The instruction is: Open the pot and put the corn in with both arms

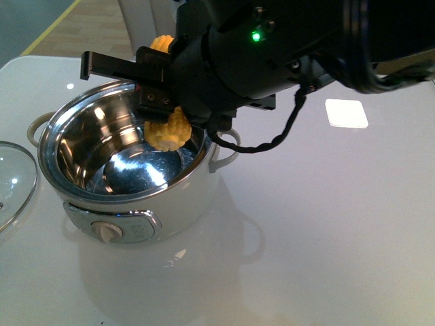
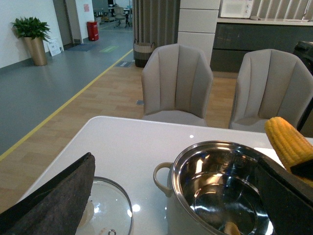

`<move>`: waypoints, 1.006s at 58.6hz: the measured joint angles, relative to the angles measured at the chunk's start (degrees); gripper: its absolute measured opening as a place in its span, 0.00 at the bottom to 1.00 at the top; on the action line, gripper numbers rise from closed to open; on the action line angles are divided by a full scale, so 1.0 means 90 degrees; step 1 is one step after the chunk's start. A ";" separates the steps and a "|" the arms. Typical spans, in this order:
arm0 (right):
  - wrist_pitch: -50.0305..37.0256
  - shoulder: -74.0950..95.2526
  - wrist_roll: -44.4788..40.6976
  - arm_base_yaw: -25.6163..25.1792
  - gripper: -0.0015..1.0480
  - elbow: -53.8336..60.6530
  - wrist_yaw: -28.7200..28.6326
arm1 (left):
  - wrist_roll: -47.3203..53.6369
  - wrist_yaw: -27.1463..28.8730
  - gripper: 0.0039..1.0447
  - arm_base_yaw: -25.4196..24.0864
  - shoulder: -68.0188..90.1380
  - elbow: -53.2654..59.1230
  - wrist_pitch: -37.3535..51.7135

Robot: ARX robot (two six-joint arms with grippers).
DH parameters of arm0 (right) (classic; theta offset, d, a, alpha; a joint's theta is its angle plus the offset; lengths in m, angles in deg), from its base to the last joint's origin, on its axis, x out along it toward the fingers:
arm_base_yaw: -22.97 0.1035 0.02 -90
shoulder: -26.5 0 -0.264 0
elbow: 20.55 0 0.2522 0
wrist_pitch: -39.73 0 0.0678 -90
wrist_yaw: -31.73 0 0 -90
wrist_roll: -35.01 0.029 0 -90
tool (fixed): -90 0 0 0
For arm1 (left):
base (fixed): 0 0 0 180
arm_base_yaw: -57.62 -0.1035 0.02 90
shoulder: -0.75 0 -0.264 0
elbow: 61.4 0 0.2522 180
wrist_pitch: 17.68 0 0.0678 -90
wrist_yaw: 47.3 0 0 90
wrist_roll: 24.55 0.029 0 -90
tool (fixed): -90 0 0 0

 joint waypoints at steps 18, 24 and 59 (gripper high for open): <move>0.0430 0.0736 0.0432 0.0036 0.22 -0.1166 -0.0027 | 0.0000 0.0000 0.93 0.0000 0.0000 0.0000 0.0000; 0.0544 0.0920 0.0580 0.0044 0.22 -0.1426 -0.0027 | 0.0000 0.0000 0.93 0.0000 0.0000 0.0000 0.0000; 0.0996 0.1455 0.0590 0.0085 0.62 -0.1753 0.0311 | 0.0000 0.0000 0.93 0.0000 0.0000 0.0000 0.0000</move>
